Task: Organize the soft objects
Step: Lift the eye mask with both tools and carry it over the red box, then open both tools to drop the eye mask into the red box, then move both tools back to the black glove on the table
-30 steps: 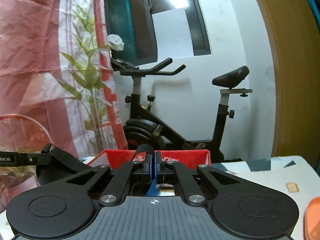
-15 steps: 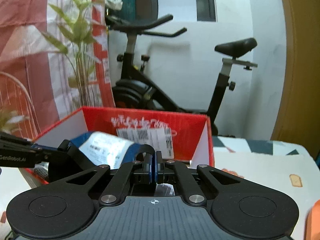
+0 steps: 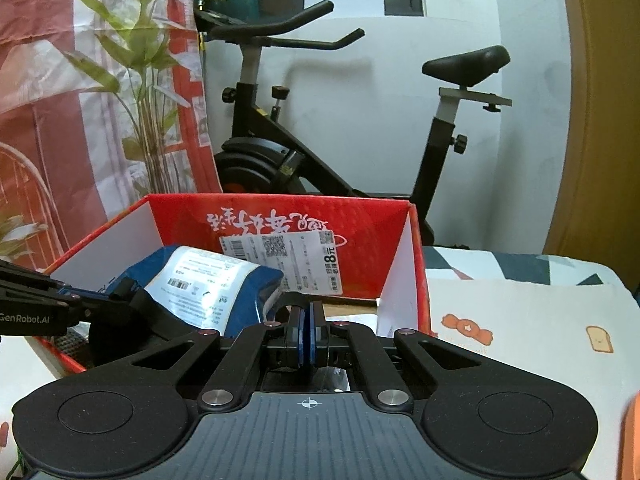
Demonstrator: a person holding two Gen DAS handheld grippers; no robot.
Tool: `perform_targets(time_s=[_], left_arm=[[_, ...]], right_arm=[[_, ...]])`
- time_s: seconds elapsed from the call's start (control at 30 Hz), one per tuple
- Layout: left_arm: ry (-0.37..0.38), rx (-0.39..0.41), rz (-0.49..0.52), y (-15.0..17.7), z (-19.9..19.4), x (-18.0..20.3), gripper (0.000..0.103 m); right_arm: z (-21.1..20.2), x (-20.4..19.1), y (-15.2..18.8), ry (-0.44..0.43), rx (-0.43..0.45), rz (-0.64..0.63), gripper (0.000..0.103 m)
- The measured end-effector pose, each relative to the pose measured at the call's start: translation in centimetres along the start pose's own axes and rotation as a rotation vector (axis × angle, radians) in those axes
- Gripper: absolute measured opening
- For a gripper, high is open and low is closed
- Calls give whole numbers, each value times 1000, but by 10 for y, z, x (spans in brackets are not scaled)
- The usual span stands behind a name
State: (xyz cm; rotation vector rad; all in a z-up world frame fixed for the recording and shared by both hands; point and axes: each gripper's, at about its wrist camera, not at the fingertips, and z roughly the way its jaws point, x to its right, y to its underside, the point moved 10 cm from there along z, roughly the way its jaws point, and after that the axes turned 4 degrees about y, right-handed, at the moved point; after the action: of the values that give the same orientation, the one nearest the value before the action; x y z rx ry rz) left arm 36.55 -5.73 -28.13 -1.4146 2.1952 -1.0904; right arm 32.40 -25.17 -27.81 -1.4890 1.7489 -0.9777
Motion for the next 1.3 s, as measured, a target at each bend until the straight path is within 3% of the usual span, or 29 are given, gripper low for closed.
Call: perform_targets(time_s=[0.4,0.57,0.63,0.67,0.7,0.77,0.83,0.9,0.97,1.03,1.3], left_arm=[[-28,-26,-13,2,-2,-3,9],[-49,-24,2,-1,-7,0,12],[-54,-19,7,-4,-11,2,21],[-57,-13,12,-6,-14,4,34],[-60,-6,19,-8,-18,6,48],[-70,19,35,-13,-28,10,61],[-89,50,52,-18,-39,14,68],[-101,73,63,-22,-50,18,86],[-144,112,68,-24,-64,20,96],[-170,154,64,-23,-76,22,99],[-199,231,11,-13,-113,20,103]], right_arm=[[-9,6,4,28,-18,-4,5],[-15,6,2,43,-31,-12,17],[-19,5,1,48,-33,-14,22],[-22,4,-1,49,-31,-17,25],[-25,3,-2,55,-28,-23,36],[-32,1,-6,64,-17,-34,53],[-41,-1,-11,79,6,-47,60],[-50,-2,-15,85,27,-54,78],[-59,-4,-20,94,56,-54,93],[-68,-7,-22,95,82,-67,102],[-94,-24,-14,90,122,-91,103]])
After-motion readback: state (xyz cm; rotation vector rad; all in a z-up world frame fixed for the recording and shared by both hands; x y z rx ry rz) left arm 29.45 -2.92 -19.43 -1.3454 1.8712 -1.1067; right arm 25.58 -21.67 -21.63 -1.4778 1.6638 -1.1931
